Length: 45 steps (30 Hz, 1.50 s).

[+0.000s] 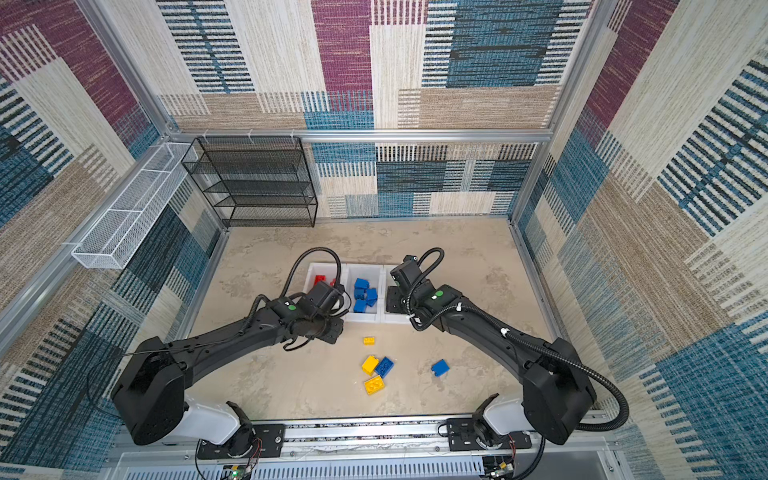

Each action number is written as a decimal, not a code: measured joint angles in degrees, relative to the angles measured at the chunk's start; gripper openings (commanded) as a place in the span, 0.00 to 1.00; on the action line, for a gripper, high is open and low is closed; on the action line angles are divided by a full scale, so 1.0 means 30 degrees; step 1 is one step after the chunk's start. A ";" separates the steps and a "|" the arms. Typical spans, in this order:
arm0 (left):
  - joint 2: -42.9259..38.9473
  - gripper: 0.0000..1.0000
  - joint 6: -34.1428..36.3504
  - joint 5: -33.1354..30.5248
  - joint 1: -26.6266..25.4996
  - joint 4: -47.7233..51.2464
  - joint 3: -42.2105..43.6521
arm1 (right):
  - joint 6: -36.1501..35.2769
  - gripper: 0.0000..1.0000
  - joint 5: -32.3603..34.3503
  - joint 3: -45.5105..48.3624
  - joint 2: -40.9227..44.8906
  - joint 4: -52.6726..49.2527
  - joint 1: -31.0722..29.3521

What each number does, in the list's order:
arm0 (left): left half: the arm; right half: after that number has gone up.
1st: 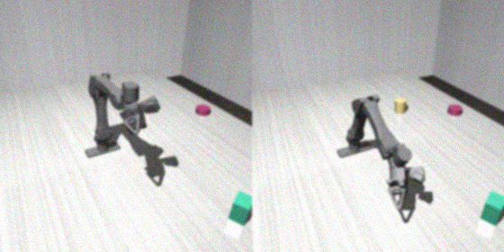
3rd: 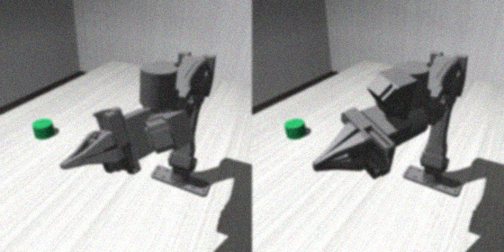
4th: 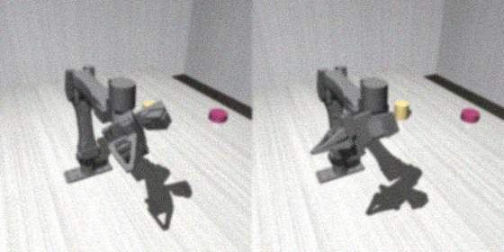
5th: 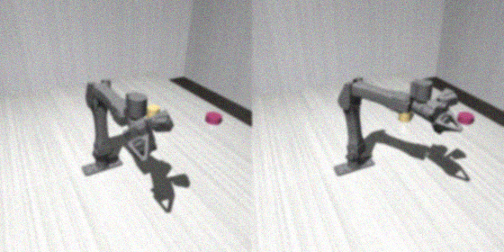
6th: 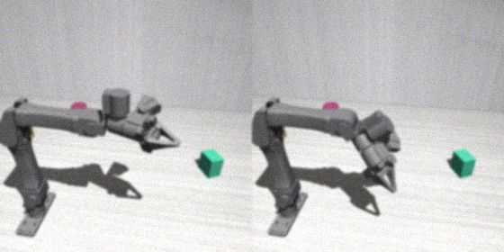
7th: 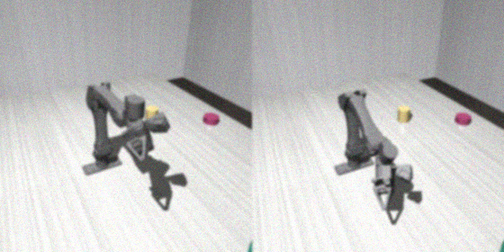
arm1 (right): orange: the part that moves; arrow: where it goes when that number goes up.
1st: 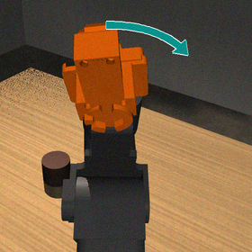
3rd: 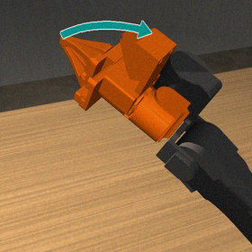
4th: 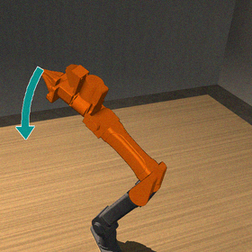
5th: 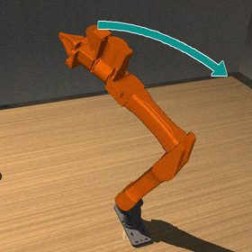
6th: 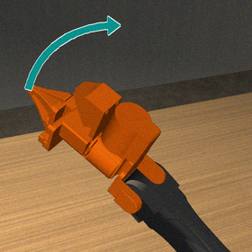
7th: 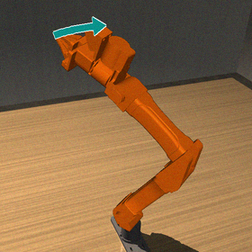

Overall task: Sort the legos into containers by color
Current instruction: 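Lower the left gripper onto the red brick near the bin and grasp it, then carry the red brick with the left gripper into the nearest compartment and release, then grasp the large yellow brick on the table with the right gripper while the left withdraws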

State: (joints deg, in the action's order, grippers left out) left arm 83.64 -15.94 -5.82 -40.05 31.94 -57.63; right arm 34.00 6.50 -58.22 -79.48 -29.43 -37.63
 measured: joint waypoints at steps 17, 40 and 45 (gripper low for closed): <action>0.6696 0.49 0.3315 0.0080 0.5071 0.0823 -0.7461 | 0.0087 0.61 0.0000 0.0503 0.0619 -0.0160 0.0000; 0.1792 0.59 0.3126 0.0998 0.5202 0.0372 -0.4189 | 0.0656 0.62 -0.0051 0.2412 0.1086 -0.0561 -0.0415; -0.0386 0.59 0.2565 0.1209 0.5202 0.0182 -0.1923 | 0.0801 0.62 -0.0525 0.3257 0.1086 -0.0685 -0.1625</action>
State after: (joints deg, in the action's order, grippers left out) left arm 82.48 -8.25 -2.20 -24.45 32.49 -63.40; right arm 36.40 4.93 -48.45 -76.23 -31.48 -42.50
